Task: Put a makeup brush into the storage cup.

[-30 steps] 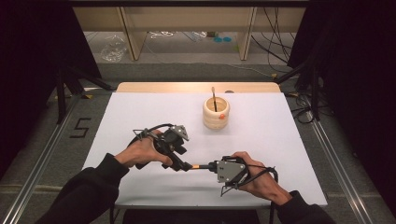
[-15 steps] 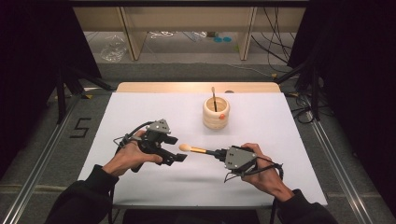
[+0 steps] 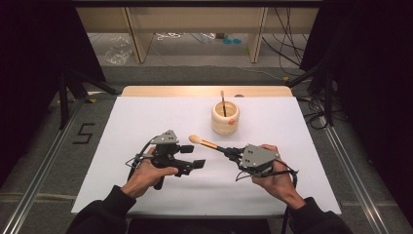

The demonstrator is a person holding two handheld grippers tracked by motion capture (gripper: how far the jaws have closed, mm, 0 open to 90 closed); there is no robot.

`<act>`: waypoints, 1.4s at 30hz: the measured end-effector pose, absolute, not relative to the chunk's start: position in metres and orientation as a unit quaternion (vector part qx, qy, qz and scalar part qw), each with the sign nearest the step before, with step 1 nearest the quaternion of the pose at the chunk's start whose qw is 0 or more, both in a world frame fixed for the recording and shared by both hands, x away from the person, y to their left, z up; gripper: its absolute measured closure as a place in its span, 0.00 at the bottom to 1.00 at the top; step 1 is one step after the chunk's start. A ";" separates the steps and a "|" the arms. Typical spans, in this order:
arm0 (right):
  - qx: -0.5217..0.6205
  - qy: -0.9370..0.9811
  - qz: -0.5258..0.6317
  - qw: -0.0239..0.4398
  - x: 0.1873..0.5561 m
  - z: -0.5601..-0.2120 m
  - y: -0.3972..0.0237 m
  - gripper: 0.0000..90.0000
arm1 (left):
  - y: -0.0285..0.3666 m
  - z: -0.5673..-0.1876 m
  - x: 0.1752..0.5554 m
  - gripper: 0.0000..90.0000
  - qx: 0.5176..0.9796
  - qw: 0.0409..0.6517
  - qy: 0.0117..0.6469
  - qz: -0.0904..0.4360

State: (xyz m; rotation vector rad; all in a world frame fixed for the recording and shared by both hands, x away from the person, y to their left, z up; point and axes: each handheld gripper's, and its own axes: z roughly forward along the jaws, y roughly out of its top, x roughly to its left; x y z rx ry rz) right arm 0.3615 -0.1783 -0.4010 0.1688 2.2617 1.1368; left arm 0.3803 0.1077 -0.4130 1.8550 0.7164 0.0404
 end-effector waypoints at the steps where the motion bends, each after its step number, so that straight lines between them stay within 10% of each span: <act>1: 0.066 0.850 0.433 0.292 0.361 -0.401 -0.178 0.89 | 0.105 -0.414 0.379 0.28 0.779 0.550 0.302 0.015; 42: 0.091 0.842 0.466 0.255 0.362 -0.409 -0.169 0.89 | 0.083 -0.414 0.376 0.58 0.711 0.630 0.312 0.011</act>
